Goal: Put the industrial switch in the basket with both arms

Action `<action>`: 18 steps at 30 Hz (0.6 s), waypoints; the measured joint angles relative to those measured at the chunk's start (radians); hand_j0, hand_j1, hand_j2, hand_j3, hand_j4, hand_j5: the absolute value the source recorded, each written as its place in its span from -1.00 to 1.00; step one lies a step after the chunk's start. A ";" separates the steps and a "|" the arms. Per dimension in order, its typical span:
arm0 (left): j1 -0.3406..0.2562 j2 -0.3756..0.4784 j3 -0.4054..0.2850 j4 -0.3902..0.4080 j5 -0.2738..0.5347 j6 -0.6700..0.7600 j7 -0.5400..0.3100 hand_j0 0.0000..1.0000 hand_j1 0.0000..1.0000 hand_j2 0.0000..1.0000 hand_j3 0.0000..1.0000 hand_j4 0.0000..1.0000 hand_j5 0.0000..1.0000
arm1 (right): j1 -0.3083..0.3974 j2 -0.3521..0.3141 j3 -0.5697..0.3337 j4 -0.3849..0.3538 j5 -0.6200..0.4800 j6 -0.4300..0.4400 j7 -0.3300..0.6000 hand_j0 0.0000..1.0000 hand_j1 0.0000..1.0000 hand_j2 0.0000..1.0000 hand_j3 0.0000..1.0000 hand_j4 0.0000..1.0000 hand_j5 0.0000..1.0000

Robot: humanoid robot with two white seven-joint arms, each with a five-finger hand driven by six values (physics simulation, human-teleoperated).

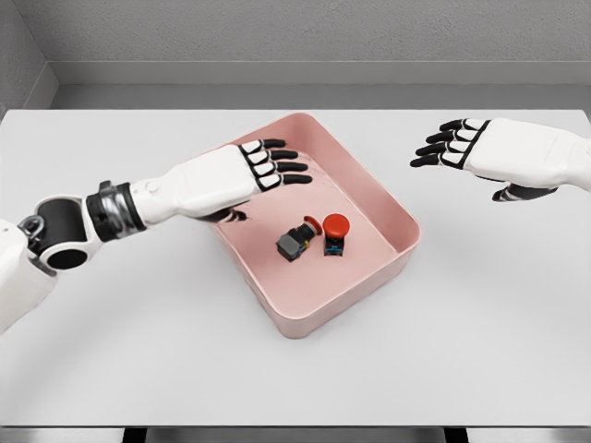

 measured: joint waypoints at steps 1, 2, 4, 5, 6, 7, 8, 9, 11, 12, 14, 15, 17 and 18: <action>0.000 0.025 0.002 0.000 0.032 0.000 0.000 1.00 1.00 1.00 1.00 1.00 1.00 | 0.000 0.000 0.000 0.000 0.000 0.000 0.000 1.00 1.00 1.00 1.00 1.00 1.00; 0.002 0.052 0.003 -0.002 0.061 0.000 0.000 1.00 1.00 1.00 1.00 1.00 1.00 | 0.000 0.000 0.000 0.000 0.000 0.000 0.000 1.00 1.00 1.00 1.00 1.00 1.00; 0.000 0.109 0.005 -0.006 0.115 0.000 0.000 1.00 1.00 1.00 1.00 1.00 1.00 | 0.000 0.000 0.001 0.000 0.000 0.000 0.000 1.00 1.00 1.00 1.00 1.00 1.00; 0.003 0.137 0.005 -0.008 0.137 0.000 0.000 1.00 1.00 1.00 1.00 1.00 1.00 | 0.000 0.000 0.001 0.000 0.000 0.000 0.000 1.00 1.00 1.00 1.00 1.00 1.00; 0.008 0.167 0.006 -0.009 0.158 0.000 0.000 1.00 1.00 1.00 1.00 1.00 1.00 | 0.002 0.000 0.001 0.000 0.000 0.000 0.000 1.00 1.00 1.00 1.00 1.00 1.00; 0.012 0.200 0.006 -0.012 0.185 0.000 0.000 1.00 1.00 1.00 1.00 1.00 1.00 | 0.002 0.000 0.001 0.000 0.000 0.000 0.000 1.00 1.00 1.00 1.00 1.00 1.00; 0.014 0.237 0.006 -0.015 0.213 0.000 -0.001 1.00 1.00 1.00 1.00 1.00 1.00 | 0.008 0.000 0.001 0.000 0.000 0.000 0.000 1.00 1.00 1.00 1.00 1.00 1.00; 0.017 0.270 0.007 -0.016 0.239 0.000 -0.001 1.00 1.00 1.00 1.00 1.00 1.00 | 0.008 0.000 0.001 0.000 0.000 0.000 0.000 1.00 1.00 1.00 1.00 1.00 1.00; 0.029 0.317 0.009 -0.018 0.272 0.000 -0.001 1.00 1.00 1.00 1.00 1.00 1.00 | 0.009 0.000 0.001 0.000 0.000 0.000 0.000 1.00 1.00 1.00 1.00 1.00 1.00; 0.038 0.338 0.010 -0.017 0.282 0.000 -0.003 1.00 1.00 1.00 1.00 1.00 1.00 | 0.009 0.000 0.001 0.000 0.000 0.000 0.000 1.00 1.00 1.00 1.00 1.00 1.00; 0.052 0.377 0.012 -0.014 0.295 0.000 -0.004 1.00 1.00 1.00 1.00 1.00 1.00 | 0.009 0.000 0.001 0.000 0.001 0.000 0.000 1.00 1.00 1.00 1.00 1.00 1.00; 0.077 0.393 0.013 -0.011 0.298 0.000 -0.005 1.00 1.00 1.00 1.00 1.00 1.00 | 0.009 0.000 0.001 0.000 0.000 0.000 0.000 1.00 1.00 1.00 1.00 1.00 1.00; 0.080 0.415 0.020 -0.007 0.304 0.000 -0.006 1.00 1.00 1.00 1.00 1.00 1.00 | 0.009 0.000 0.001 0.000 0.000 0.000 0.000 1.00 1.00 1.00 1.00 1.00 1.00; 0.081 0.421 0.022 -0.005 0.305 0.000 -0.006 1.00 1.00 1.00 1.00 1.00 1.00 | 0.009 0.000 0.001 0.000 0.000 0.000 0.000 1.00 1.00 1.00 1.00 1.00 1.00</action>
